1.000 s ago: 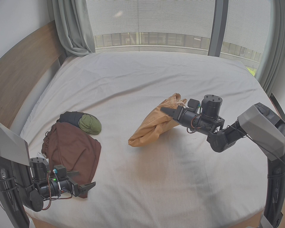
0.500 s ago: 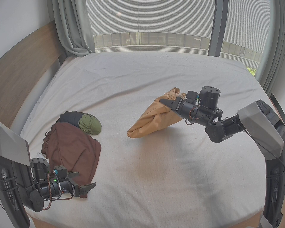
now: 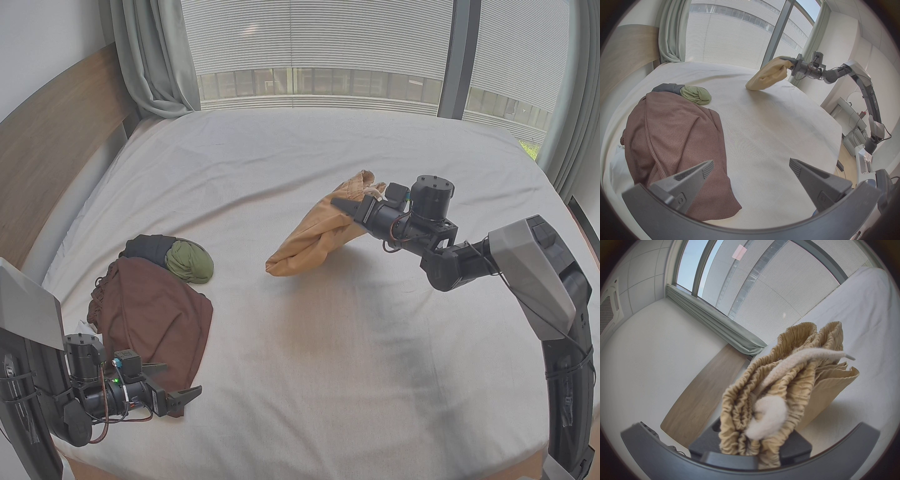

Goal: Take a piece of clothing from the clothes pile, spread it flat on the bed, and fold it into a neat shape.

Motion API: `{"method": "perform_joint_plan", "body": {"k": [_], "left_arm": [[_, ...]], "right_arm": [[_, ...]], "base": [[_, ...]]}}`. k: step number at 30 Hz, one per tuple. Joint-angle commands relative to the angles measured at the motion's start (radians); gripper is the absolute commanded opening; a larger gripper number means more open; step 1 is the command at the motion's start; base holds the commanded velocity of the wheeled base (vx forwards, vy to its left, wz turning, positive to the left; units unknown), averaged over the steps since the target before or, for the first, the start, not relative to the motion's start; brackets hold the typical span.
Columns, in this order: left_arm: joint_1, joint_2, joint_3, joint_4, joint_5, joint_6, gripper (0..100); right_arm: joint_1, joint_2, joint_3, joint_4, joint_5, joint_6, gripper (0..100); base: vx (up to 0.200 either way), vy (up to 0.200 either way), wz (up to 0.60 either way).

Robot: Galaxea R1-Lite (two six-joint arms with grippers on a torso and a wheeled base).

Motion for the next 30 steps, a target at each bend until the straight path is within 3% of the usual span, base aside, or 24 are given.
{"method": "perform_joint_plan", "body": {"k": [1, 10, 15, 30], "left_arm": [[0.002, 0.001, 0.004, -0.002, 0.000, 0.000, 100], [0.000, 0.002, 0.007, -0.001, 0.000, 0.000, 100], [0.000, 0.007, 0.006, -0.001, -0.003, 0.000, 100], [-0.001, 0.009, 0.006, -0.001, -0.005, 0.000, 100]], "right_arm": [[-0.018, 0.113, -0.021, -0.011, 0.000, -0.005, 0], [-0.030, 0.096, 0.224, -0.129, -0.006, -0.007, 0], [-0.039, 0.098, 0.387, -0.267, -0.006, -0.005, 0], [-0.065, 0.231, 0.468, -0.487, -0.019, 0.004, 0]], "base": [[0.000, 0.000, 0.00], [0.000, 0.000, 0.00], [0.000, 0.000, 0.00], [0.000, 0.000, 0.00]]}}
